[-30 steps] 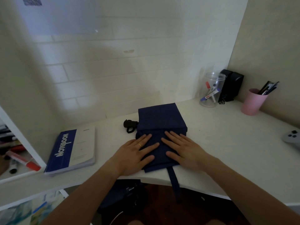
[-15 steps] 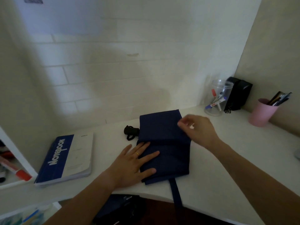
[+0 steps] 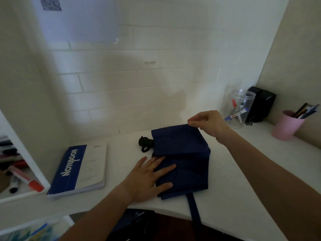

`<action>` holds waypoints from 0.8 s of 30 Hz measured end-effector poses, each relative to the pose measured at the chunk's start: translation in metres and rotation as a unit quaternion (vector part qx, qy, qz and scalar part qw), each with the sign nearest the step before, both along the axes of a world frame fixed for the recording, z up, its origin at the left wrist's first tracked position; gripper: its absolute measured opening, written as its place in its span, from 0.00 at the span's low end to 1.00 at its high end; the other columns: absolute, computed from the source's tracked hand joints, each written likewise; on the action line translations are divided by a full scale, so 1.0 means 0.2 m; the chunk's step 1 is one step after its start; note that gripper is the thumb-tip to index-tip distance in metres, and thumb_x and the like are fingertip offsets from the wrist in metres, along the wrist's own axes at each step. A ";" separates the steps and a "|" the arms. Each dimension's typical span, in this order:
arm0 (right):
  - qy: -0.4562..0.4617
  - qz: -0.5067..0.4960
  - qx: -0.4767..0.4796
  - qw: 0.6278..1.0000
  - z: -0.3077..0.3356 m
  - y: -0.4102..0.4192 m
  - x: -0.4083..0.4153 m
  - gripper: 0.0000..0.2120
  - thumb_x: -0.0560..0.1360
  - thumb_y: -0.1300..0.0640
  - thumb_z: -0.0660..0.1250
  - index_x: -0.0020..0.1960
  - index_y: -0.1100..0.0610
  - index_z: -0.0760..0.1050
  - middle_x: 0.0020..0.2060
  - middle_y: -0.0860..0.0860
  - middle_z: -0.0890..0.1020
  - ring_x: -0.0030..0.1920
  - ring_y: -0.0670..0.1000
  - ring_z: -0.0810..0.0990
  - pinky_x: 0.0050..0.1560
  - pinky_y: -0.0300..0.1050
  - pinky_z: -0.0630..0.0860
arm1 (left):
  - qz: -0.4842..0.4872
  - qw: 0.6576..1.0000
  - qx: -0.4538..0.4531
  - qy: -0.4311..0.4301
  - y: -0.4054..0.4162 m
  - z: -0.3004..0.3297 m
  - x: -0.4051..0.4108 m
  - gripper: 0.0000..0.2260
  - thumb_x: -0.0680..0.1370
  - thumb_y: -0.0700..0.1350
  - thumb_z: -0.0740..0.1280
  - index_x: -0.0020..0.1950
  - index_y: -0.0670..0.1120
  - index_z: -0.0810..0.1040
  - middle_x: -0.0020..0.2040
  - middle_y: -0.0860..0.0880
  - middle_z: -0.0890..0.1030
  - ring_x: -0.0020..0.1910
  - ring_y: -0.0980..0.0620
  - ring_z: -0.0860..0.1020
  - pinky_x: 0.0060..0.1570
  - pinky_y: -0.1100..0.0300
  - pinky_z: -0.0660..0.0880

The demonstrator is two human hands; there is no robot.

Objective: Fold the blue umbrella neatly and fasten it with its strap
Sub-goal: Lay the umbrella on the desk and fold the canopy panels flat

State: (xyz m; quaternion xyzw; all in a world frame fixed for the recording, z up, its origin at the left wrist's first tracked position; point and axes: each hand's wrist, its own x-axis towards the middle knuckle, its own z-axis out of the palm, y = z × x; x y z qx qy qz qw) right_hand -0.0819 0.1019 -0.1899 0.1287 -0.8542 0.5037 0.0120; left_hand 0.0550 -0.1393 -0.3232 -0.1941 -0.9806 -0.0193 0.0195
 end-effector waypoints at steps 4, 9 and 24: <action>0.077 -0.005 0.065 0.995 -0.02 0.04 0.13 0.09 0.71 0.52 0.78 0.50 0.51 0.84 0.44 0.46 0.85 0.40 0.41 0.82 0.43 0.35 0.76 | 0.000 1.000 -0.003 -0.001 0.00 0.00 0.00 0.30 0.77 0.74 0.39 0.78 0.71 0.40 0.84 0.54 0.43 0.82 0.52 0.43 0.80 0.45 0.42; 0.003 -0.151 0.025 0.988 -0.14 0.05 0.18 0.24 0.65 0.44 0.81 0.54 0.52 0.75 0.43 0.48 0.82 0.44 0.48 0.81 0.42 0.45 0.77 | 0.004 1.000 -0.001 -0.011 0.00 0.00 0.00 0.28 0.79 0.73 0.41 0.78 0.71 0.39 0.83 0.55 0.41 0.82 0.53 0.42 0.80 0.46 0.40; -0.051 0.090 -0.132 0.986 -0.17 0.17 0.35 0.16 0.76 0.57 0.73 0.62 0.47 0.80 0.47 0.55 0.87 0.51 0.52 0.85 0.56 0.44 0.77 | 0.005 1.000 0.001 -0.016 0.00 0.01 0.00 0.29 0.78 0.73 0.41 0.78 0.71 0.41 0.83 0.54 0.39 0.81 0.55 0.38 0.80 0.46 0.39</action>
